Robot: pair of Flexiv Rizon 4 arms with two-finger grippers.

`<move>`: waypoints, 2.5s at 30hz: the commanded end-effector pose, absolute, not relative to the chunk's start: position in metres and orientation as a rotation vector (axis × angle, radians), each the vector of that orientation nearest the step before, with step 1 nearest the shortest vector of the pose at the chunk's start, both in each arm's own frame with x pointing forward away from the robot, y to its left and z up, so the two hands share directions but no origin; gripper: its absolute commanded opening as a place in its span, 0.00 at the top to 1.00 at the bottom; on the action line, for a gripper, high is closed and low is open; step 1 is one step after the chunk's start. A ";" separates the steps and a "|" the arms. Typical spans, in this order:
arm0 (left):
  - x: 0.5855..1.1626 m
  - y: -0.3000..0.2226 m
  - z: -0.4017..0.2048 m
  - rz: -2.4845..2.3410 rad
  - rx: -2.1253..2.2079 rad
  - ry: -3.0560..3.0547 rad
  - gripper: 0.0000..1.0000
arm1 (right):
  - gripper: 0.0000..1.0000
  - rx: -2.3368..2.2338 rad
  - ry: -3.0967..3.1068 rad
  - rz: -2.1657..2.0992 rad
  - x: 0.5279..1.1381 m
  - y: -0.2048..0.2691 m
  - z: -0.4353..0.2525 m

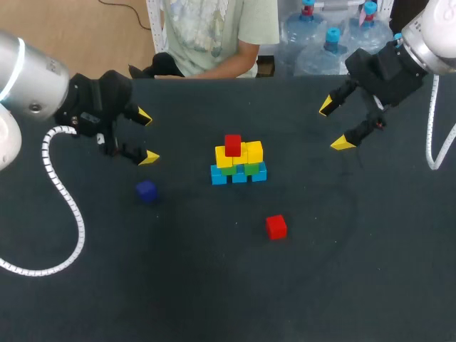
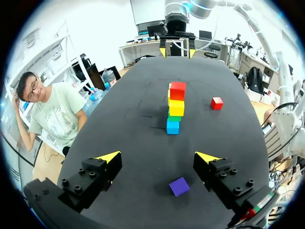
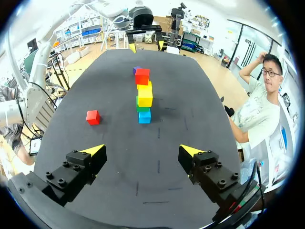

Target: Place the blue cubes, place green cubes on the blue cubes, place the yellow cubes on the green cubes, then place the red cubes on the yellow cubes, and place purple cube on the red cubes.

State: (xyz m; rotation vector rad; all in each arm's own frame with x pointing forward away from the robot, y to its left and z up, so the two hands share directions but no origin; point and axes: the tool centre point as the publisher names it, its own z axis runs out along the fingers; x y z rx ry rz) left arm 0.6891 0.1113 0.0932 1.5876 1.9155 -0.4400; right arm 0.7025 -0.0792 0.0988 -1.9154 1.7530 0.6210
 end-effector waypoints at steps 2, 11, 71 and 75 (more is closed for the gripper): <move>0.693 0.110 0.095 -0.437 1.596 1.926 0.00 | 0.00 -1.915 1.751 0.621 0.702 -0.079 0.099; 0.693 0.110 0.095 -0.437 1.596 1.926 0.00 | 0.00 -1.970 1.650 0.623 0.694 -0.074 0.113; 0.693 0.110 0.095 -0.437 1.596 1.926 0.00 | 1.00 -2.435 1.148 0.784 0.607 0.080 0.094; 0.693 0.110 0.095 -0.437 1.596 1.926 0.00 | 1.00 -2.449 1.128 0.803 0.606 0.086 0.091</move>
